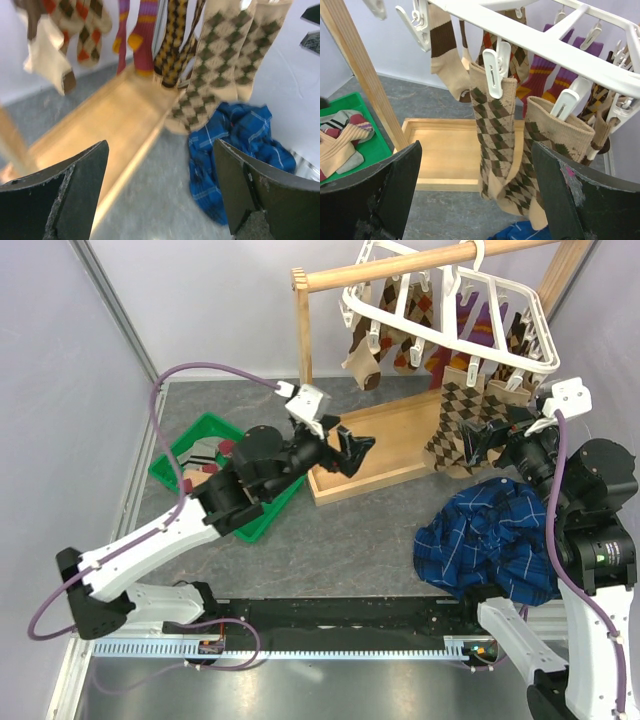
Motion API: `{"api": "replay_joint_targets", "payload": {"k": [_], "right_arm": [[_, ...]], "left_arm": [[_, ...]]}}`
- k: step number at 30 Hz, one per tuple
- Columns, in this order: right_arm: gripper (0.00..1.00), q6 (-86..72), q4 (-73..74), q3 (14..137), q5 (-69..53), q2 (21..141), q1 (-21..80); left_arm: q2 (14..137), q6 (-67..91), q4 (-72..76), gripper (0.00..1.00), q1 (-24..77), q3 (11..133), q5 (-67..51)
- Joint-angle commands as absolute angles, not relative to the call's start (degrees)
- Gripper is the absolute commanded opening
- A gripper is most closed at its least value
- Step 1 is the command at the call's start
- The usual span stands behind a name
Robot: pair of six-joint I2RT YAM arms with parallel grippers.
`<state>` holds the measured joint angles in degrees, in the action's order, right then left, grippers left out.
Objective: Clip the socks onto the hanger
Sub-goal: Open the clamp at the hanger.
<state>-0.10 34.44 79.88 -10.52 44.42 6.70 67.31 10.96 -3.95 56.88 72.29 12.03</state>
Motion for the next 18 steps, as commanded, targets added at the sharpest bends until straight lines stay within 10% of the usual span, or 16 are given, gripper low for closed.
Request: {"api": "replay_joint_targets", "payload": {"k": [1, 18], "right_arm": [[0.98, 0.8, 31.3, 78.9, -11.4, 43.6, 7.7], [0.98, 0.6, 30.3, 78.2, -11.3, 43.1, 11.7]], "left_arm": [[72.2, 1.2, 13.7, 0.89, 58.4, 75.0, 15.5], [94.8, -6.4, 19.7, 0.67, 58.3, 95.7, 15.9]]}}
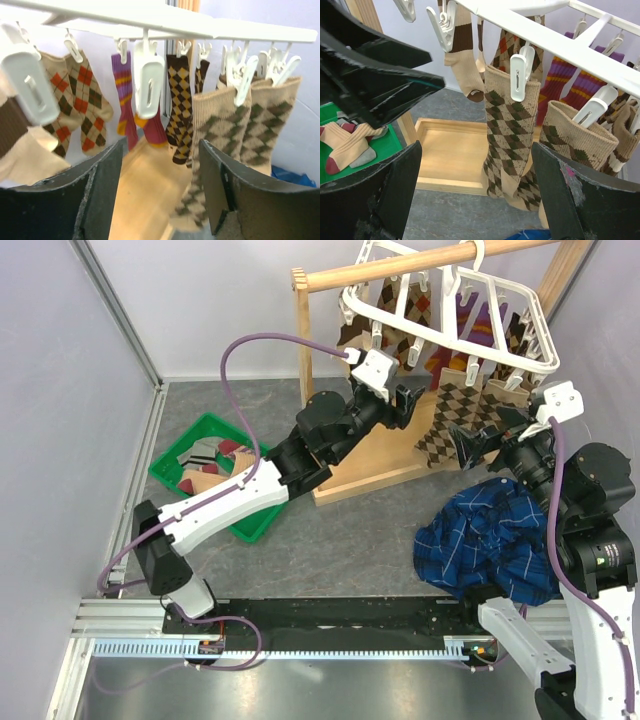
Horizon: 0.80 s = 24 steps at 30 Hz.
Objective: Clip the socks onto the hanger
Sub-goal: Open the clamp at the hanger.
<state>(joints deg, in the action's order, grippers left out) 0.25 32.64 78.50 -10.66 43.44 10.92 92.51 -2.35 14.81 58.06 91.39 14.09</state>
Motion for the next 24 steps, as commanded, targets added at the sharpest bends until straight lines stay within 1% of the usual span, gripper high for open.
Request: {"api": "replay_joint_targets", "payload": {"k": [1, 4, 13, 21, 24], "right_arm": [[0.98, 0.7, 30.3, 78.2, -11.1, 43.1, 11.8], [0.98, 0.9, 30.3, 78.2, -10.9, 43.0, 12.2], [0.98, 1.1, 30.2, 78.1, -11.0, 42.8, 13.0], [0.98, 1.1, 30.1, 78.5, -11.9, 43.2, 13.2], [0.98, 1.1, 30.1, 78.4, -12.3, 43.4, 13.3]], "left_arm": [[96.1, -6.4, 20.3, 0.64, 58.2, 96.2, 16.2], [98.2, -6.8, 20.6, 0.61, 58.0, 98.8, 16.9], [101.3, -6.6, 21.9, 0.58, 57.0, 101.9, 19.2], [101.9, -7.5, 23.1, 0.46, 56.3, 101.9, 17.9], [101.8, -7.6, 23.6, 0.44, 56.2, 101.7, 17.4]]}}
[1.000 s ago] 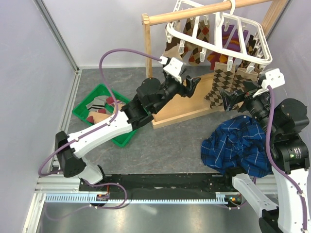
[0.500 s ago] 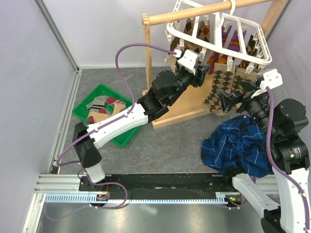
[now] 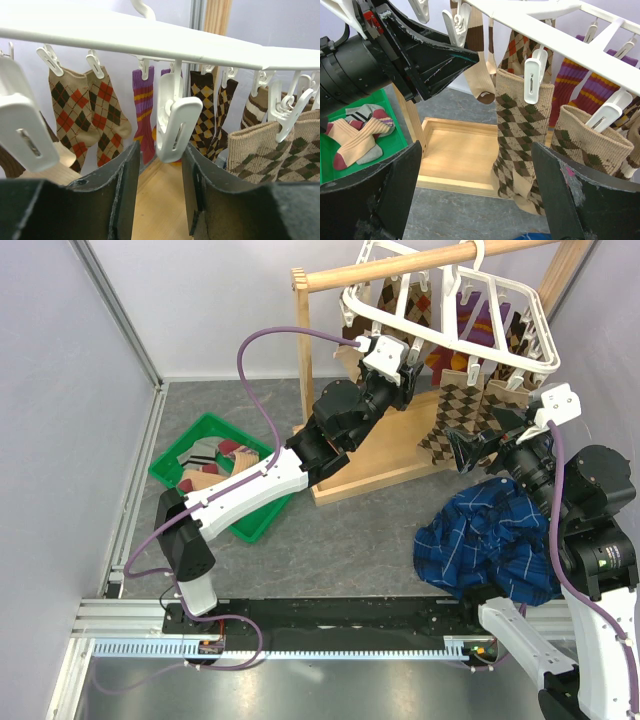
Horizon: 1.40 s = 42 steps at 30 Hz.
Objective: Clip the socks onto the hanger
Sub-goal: Open the clamp at the hanger.
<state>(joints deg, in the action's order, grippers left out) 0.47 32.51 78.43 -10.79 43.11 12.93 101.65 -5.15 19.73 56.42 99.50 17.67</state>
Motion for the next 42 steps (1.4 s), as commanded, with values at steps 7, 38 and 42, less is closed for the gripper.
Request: {"api": "replay_joint_targets", "payload": {"k": [7, 38, 42], "right_arm": [[0.98, 0.8, 30.1, 78.6, -12.7, 43.5, 13.2], [0.90, -21.9, 25.7, 91.7, -17.7, 59.7, 13.3], [0.89, -23.9, 26.2, 93.8, -14.9, 63.2, 13.2]], "left_arm": [[101.3, -8.3, 26.2, 0.47, 56.2, 100.4, 16.0], [94.7, -9.7, 15.9, 0.05, 56.2, 95.2, 0.6], [94.2, -10.8, 13.5, 0.05, 56.2, 95.9, -2.0]]}}
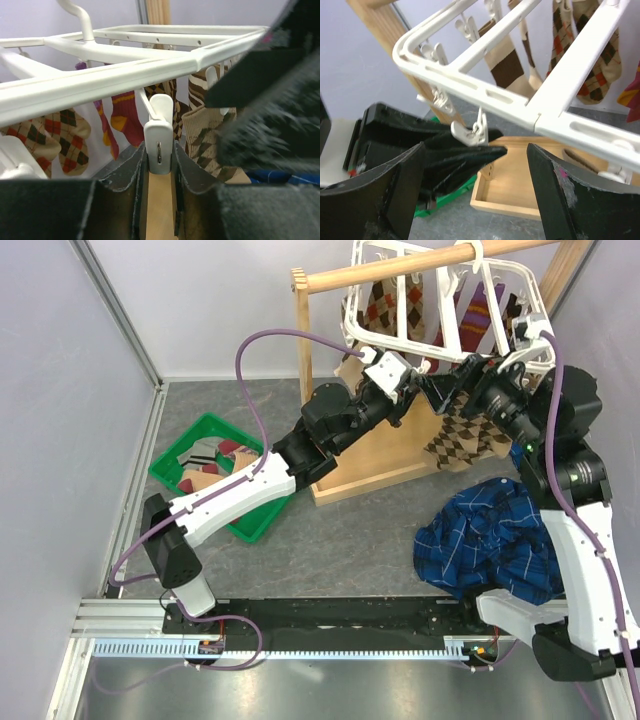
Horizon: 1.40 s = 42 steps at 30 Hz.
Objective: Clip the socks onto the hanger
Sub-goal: Open the clamp at the hanger.
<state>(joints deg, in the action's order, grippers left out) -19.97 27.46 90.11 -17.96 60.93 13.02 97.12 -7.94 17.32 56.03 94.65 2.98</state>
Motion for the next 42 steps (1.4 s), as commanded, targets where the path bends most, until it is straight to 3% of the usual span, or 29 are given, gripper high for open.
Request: {"api": "replay_joint_targets", "payload": {"k": [1, 11, 20, 28, 32, 38, 42], "right_arm": [[0.88, -24.3, 26.2, 94.0, -14.3, 63.7, 13.2], [0.81, -24.3, 25.5, 96.3, -16.5, 68.6, 13.2], [0.66, -23.6, 23.4, 95.7, -18.3, 69.1, 13.3], [0.47, -23.1, 21.8, 95.5, -18.6, 69.2, 13.4], [0.28, -22.9, 21.7, 94.8, -18.2, 68.9, 13.4], [0.07, -22.8, 21.7, 93.2, -17.5, 67.9, 13.4], [0.06, -22.5, 21.7, 92.3, -17.3, 67.4, 13.4]], "left_arm": [[94.2, -11.0, 12.8, 0.05, 56.2, 96.0, -2.4], [94.5, -10.1, 9.5, 0.05, 56.2, 98.0, -3.1], [95.7, -8.7, 6.6, 0.02, 56.2, 100.5, -3.9], [96.3, -7.2, 4.3, 0.02, 56.2, 101.6, -4.3], [96.2, -6.3, 3.5, 0.03, 56.2, 101.8, -3.0], [95.8, -4.6, 3.0, 0.25, 56.2, 102.0, -0.3], [94.5, -2.3, 2.4, 0.48, 56.2, 101.5, 2.9]]}}
